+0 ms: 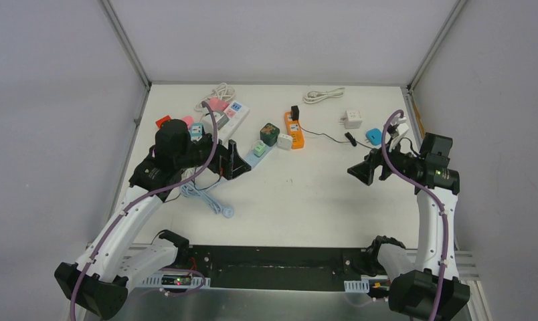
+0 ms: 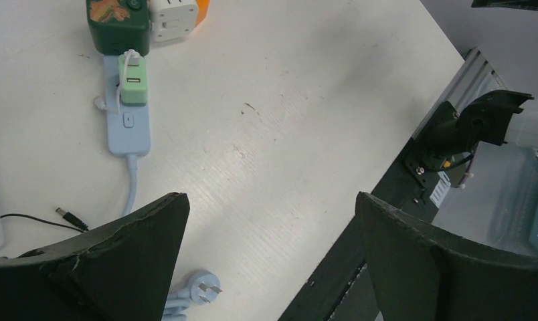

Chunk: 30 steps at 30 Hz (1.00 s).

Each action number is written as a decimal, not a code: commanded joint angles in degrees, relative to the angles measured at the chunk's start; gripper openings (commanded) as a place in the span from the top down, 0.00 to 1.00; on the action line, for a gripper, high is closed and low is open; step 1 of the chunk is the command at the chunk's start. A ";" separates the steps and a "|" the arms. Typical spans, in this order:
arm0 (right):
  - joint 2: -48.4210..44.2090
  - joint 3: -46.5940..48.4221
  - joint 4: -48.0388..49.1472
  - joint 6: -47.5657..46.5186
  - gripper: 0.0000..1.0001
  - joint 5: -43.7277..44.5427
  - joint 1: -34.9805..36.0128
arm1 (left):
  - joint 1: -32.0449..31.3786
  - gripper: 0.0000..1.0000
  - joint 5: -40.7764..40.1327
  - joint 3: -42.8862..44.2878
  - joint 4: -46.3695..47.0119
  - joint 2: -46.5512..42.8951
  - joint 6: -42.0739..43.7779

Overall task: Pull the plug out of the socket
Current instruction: Move the socket to the center of the board.

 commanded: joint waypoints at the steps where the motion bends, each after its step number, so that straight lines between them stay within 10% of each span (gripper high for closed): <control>1: -0.83 2.21 0.13 -0.86 0.00 0.40 -0.57 | -0.53 0.01 -3.87 1.13 0.65 -1.22 3.63; 30: 3.36 2.24 -3.05 -4.51 0.00 0.92 -2.77 | 5.96 0.01 -9.00 -4.83 6.29 -0.34 4.57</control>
